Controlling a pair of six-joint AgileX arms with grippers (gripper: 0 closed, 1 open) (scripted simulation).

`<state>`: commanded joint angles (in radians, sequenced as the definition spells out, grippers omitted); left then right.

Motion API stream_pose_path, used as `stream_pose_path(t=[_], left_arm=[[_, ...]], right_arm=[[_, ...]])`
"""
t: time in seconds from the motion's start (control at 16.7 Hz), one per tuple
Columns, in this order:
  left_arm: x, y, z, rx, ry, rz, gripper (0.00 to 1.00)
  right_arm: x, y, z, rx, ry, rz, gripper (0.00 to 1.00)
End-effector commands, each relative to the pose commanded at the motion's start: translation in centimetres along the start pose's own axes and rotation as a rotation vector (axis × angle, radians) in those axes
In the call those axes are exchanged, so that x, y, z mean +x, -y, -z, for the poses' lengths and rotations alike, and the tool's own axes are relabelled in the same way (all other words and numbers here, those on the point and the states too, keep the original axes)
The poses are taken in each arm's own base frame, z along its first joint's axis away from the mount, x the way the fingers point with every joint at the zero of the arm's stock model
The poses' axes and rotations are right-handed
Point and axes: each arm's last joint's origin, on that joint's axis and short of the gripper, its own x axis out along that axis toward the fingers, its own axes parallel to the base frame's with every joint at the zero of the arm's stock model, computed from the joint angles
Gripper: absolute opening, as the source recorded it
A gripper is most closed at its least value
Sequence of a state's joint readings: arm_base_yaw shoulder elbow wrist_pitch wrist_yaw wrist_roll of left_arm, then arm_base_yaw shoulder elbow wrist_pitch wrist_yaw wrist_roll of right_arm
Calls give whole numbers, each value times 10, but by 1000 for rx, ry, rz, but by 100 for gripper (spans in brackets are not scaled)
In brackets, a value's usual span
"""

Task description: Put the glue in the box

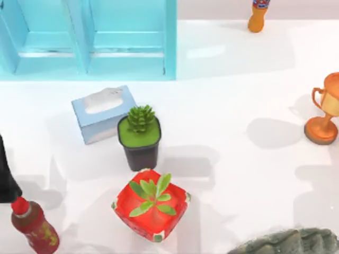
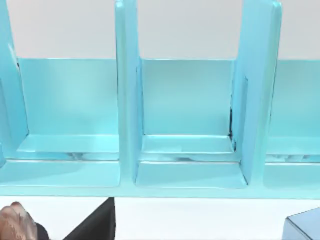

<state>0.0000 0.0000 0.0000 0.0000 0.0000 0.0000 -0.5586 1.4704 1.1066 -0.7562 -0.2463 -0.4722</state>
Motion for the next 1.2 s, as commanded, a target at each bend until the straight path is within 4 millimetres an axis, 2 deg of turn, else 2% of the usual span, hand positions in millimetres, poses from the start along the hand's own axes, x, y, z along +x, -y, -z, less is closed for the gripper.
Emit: stream_pose_path(t=[0.12,0.48,1.2], left_arm=[[0,0,0,0,0,0,100],[0,0,0,0,0,0,100],[0,0,0,0,0,0,100]], right_arm=[[-3,3,14,7,-11,-17,0],[-1,3,14,8,-15,-19,0],[49,2,21,5,-6,-16,0]])
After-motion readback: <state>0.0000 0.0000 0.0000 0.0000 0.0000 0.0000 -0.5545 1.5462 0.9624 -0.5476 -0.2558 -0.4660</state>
